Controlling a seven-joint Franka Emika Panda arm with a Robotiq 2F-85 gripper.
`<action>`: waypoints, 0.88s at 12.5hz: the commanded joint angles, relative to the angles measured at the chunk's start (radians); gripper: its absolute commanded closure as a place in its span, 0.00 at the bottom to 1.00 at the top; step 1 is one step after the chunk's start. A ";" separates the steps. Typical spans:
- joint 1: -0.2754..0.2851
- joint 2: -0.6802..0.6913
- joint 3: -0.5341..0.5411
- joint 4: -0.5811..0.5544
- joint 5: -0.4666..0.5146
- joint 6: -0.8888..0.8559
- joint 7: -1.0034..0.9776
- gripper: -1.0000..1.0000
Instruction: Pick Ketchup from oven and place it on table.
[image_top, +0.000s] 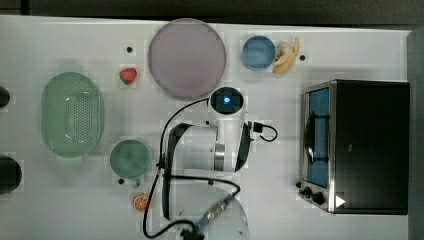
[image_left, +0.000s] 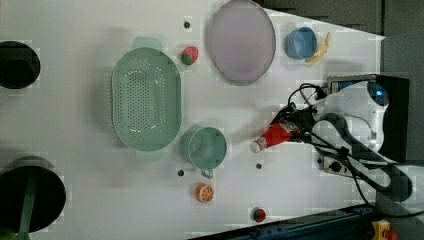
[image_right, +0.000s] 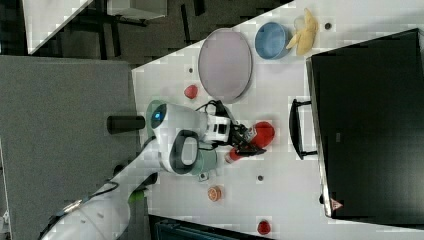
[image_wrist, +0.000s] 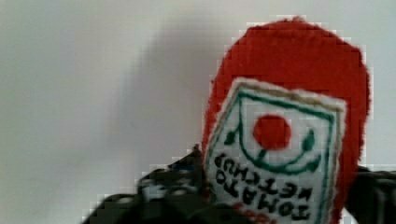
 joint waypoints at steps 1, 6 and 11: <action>0.007 -0.070 0.001 0.031 0.016 0.068 0.008 0.00; 0.011 -0.335 0.001 0.121 0.015 -0.165 0.025 0.00; 0.011 -0.523 0.005 0.340 0.000 -0.500 0.025 0.00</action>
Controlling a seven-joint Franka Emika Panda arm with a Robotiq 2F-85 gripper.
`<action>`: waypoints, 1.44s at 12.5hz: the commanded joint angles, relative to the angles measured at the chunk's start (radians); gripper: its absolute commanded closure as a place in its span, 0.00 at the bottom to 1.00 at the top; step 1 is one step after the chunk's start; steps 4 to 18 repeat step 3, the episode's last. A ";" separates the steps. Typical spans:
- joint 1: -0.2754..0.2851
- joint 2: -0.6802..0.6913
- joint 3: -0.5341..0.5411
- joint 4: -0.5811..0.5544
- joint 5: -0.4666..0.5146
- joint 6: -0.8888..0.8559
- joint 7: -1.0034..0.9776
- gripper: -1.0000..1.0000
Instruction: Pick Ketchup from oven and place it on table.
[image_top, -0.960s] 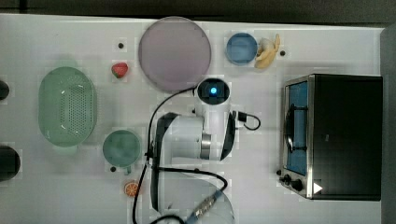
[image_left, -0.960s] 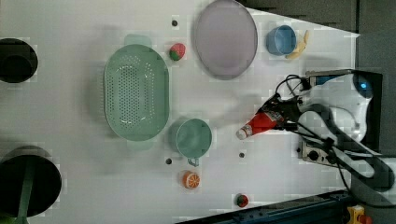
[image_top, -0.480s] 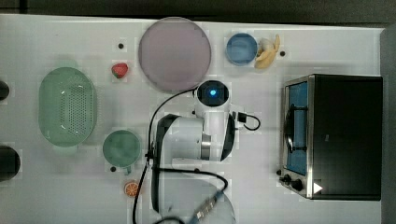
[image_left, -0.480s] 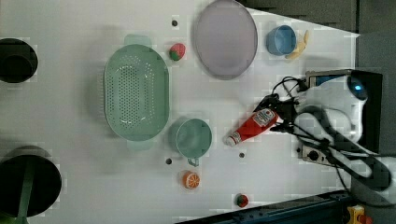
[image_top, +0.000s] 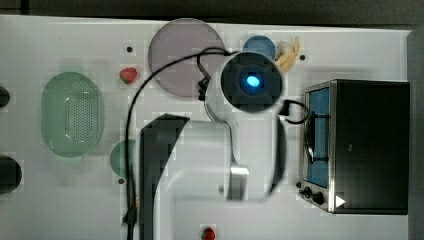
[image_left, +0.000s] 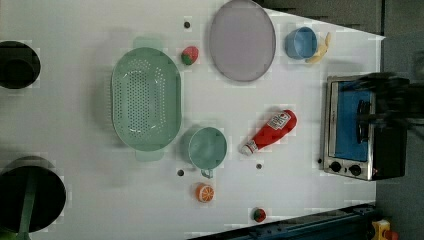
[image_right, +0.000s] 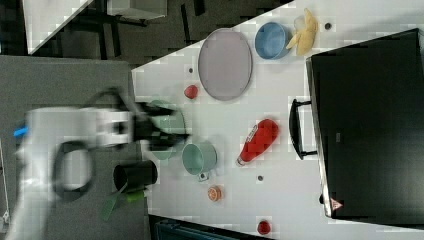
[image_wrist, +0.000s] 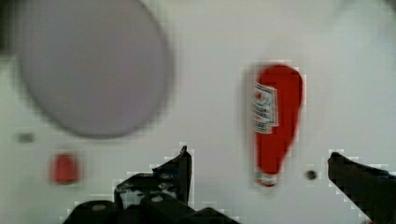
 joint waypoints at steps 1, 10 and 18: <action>0.010 -0.043 0.005 0.138 -0.027 -0.128 0.016 0.00; 0.010 -0.058 0.014 0.226 -0.103 -0.254 0.016 0.00; 0.010 -0.058 0.014 0.226 -0.103 -0.254 0.016 0.00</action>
